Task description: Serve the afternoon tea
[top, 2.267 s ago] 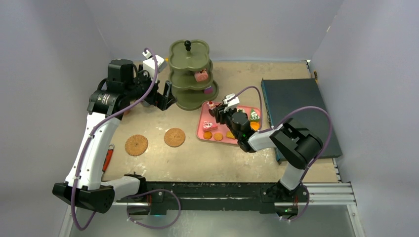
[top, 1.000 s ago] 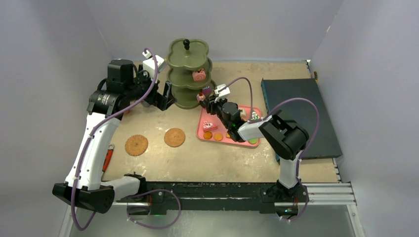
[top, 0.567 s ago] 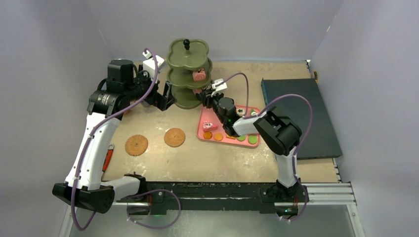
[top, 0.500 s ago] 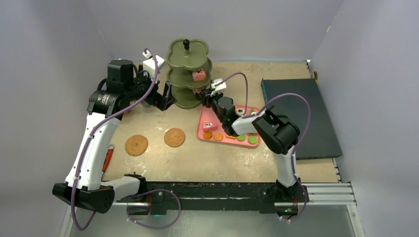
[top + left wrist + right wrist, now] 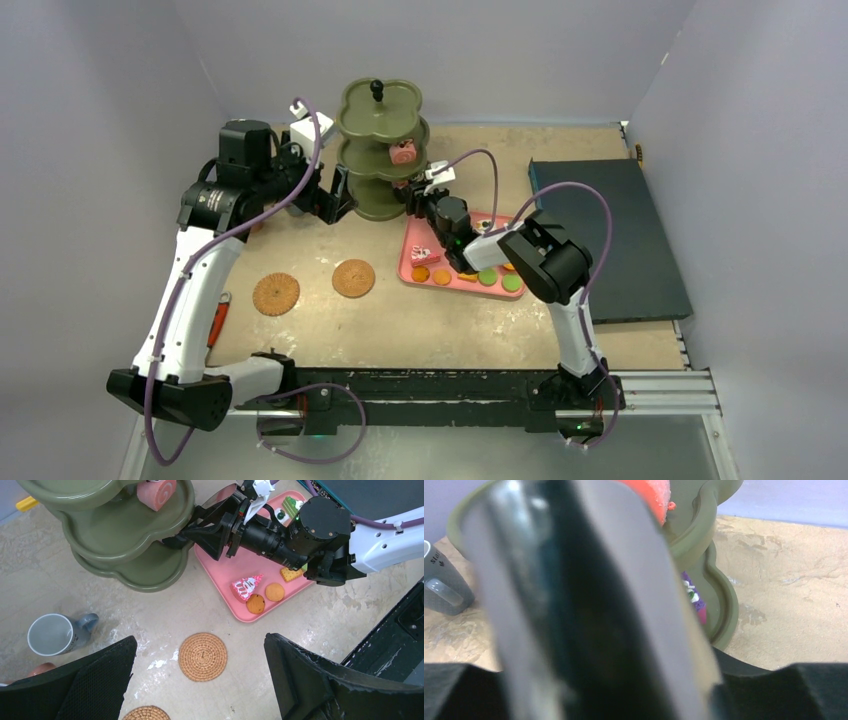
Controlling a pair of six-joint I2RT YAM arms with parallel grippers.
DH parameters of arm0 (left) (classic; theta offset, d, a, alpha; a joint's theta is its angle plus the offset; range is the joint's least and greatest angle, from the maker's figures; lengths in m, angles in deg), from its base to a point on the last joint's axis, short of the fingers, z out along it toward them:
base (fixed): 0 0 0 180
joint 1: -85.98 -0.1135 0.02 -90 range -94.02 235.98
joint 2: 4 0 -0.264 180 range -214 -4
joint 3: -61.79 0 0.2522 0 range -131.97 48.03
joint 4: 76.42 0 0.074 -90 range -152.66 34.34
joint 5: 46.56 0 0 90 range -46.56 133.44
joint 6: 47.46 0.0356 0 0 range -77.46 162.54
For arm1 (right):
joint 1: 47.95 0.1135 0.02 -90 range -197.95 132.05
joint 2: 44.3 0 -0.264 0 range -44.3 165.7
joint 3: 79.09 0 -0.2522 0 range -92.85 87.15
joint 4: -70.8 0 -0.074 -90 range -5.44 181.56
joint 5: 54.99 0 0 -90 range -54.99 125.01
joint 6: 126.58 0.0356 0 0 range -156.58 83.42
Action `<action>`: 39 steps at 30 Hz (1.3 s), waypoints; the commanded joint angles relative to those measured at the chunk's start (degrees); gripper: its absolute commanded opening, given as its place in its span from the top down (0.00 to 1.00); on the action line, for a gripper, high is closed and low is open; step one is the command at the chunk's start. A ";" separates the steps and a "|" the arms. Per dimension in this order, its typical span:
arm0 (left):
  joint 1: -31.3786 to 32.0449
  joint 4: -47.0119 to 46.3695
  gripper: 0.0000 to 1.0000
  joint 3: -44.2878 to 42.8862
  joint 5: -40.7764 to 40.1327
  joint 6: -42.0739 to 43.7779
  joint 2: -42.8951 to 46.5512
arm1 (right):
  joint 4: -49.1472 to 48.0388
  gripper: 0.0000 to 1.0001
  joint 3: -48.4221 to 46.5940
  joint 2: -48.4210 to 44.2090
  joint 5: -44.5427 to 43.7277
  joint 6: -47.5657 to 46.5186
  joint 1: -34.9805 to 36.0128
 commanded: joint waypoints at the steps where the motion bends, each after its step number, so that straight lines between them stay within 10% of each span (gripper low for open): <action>1: -0.20 -1.33 0.01 -1.28 -0.18 1.30 -0.36 | -3.96 0.44 1.36 -3.66 -1.11 -0.01 -0.15; 20: -0.18 -15.38 0.10 -13.23 -3.21 0.13 -14.84 | 0.40 0.39 21.99 -27.40 0.81 2.14 0.35; 33: -0.21 -32.41 0.34 -22.42 4.20 3.08 -33.46 | 29.64 0.38 28.19 -53.52 -5.50 6.12 -0.36; 39: -0.47 -35.71 0.30 -27.90 7.80 4.89 -41.90 | 35.47 0.37 29.70 -56.82 -9.55 6.64 -1.43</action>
